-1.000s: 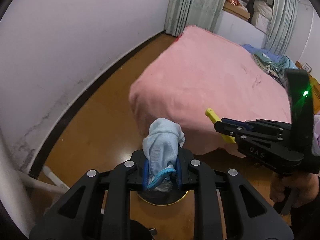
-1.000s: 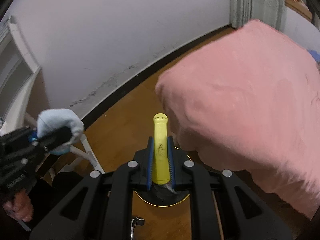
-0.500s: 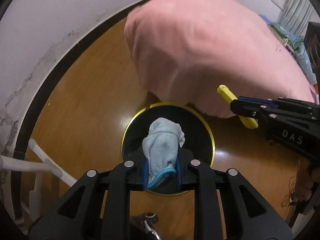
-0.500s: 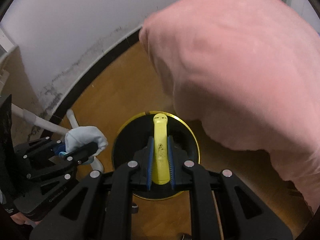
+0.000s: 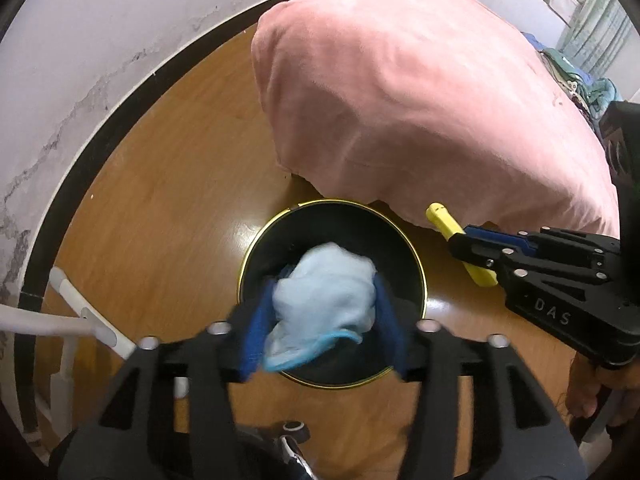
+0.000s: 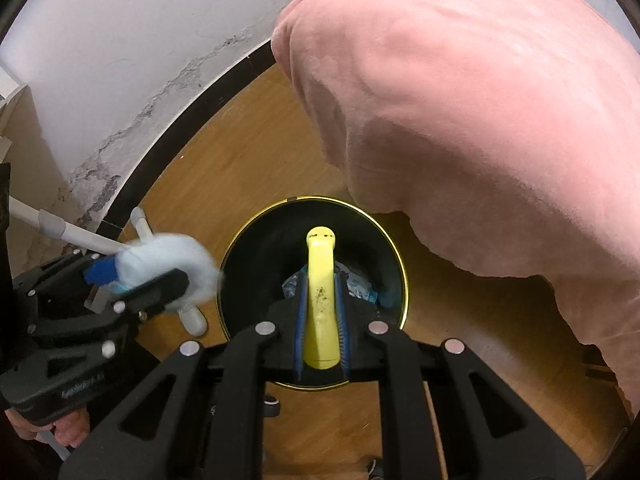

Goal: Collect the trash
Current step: 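Carry cloth and yellow brush over the bin and open both tools to drop them, then grasp the light blue cigarette pack with the left tool while the right grasps the white-green pack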

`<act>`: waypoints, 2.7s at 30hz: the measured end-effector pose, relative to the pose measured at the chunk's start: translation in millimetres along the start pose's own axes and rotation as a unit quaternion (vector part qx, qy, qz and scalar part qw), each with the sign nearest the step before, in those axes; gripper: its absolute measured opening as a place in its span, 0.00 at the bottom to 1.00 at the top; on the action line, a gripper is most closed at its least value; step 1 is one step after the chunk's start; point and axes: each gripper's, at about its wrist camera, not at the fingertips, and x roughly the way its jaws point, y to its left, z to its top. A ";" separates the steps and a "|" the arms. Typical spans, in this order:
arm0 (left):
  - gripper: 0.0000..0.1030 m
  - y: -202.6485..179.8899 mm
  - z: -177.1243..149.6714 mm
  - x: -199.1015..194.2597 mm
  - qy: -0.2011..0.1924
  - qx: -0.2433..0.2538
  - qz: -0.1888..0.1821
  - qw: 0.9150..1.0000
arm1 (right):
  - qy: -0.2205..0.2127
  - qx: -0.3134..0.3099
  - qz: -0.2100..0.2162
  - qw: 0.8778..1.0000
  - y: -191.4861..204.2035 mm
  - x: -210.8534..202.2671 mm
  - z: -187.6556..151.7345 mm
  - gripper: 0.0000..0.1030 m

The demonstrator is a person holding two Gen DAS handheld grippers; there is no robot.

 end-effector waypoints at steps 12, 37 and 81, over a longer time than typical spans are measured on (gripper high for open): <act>0.56 0.0 -3.8 -9.5 -0.007 0.002 0.003 1.000 | -0.004 -0.002 0.004 1.000 0.7 -1.4 2.6 0.13; 0.90 -40.5 -11.6 -237.2 -0.160 0.074 0.044 0.983 | -0.132 -0.018 -0.014 0.991 20.2 -184.7 27.4 0.67; 0.92 454.4 -315.9 -488.8 -0.151 -0.270 0.274 0.911 | -0.074 -0.575 0.262 0.772 720.5 -206.7 -76.1 0.54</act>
